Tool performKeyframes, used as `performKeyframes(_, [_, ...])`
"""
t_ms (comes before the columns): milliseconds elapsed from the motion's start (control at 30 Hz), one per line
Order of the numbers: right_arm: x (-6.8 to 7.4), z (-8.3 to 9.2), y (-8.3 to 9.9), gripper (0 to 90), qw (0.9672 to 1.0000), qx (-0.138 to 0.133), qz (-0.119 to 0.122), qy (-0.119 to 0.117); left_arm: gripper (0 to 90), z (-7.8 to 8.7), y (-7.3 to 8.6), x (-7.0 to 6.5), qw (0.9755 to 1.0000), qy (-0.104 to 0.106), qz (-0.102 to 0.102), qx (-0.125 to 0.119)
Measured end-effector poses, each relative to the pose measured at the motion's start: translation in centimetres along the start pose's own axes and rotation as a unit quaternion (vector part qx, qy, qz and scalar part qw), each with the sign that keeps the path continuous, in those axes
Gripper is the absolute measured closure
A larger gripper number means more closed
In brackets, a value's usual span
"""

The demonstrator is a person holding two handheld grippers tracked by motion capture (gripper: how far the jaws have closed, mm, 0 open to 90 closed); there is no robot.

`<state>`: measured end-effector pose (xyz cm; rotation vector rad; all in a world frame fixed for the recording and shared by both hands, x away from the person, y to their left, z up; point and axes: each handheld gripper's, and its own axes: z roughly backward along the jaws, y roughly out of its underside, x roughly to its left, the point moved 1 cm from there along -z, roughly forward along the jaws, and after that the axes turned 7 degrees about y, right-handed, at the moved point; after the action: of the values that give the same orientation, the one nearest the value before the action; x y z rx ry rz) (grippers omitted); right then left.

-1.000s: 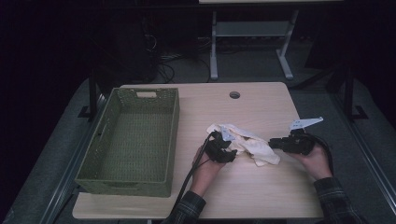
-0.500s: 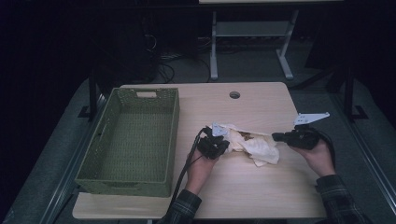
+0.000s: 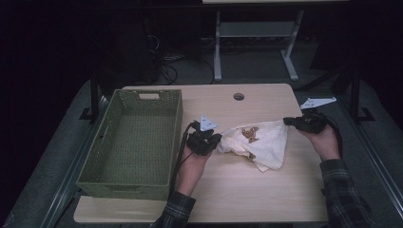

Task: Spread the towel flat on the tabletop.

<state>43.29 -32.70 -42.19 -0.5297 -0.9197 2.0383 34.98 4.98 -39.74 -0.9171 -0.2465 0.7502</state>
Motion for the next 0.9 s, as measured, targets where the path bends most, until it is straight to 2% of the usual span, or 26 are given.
performKeyframes(167, [-1.0,-2.4,0.5,88.9,0.9996,0.019,-0.021,0.006,87.8,-1.9,0.3,1.5,0.9991,-0.024,0.006,0.034])
performKeyframes(233, [-1.3,-2.8,0.8,86.4,0.9993,0.021,-0.03,0.009,87.4,-2.8,0.4,2.0,0.9987,-0.024,0.014,0.042])
performKeyframes(267, [-1.5,-2.9,1.0,79.5,0.9992,0.018,-0.034,0.01,86.8,-3.2,0.5,2.2,0.9984,-0.027,0.014,0.047])
performKeyframes(333, [-1.7,-2.6,1.2,74.8,0.9988,0.008,-0.048,0.002,80.0,-3.4,0.6,2.2,0.9984,-0.023,0.014,0.051])
performKeyframes(467, [-1.5,-1.5,1.4,71.7,0.999,-0.003,-0.045,-0.004,72.5,-3.1,0.5,1.3,0.9986,-0.016,0.002,0.049])
performKeyframes(567, [-0.9,-0.7,1.8,71.7,0.9988,-0.002,-0.046,-0.018,65.3,-2.7,0.4,0.7,0.9987,-0.015,-0.007,0.049])
performKeyframes(700, [0.7,0.1,2.1,71.7,0.9987,-0.001,-0.038,-0.036,58.1,-2.1,0.4,0.2,0.998,-0.012,-0.018,0.059])
performKeyframes(800, [1.9,0.3,2.5,71.7,0.9988,-0.003,-0.018,-0.046,56.6,-1.7,0.4,-0.2,0.9977,-0.006,-0.029,0.062])
performKeyframes(900, [3.1,0.7,2.8,71.8,0.9982,0.001,-0.014,-0.059,56.5,-1.5,0.5,-0.8,0.9973,0.007,-0.039,0.062])
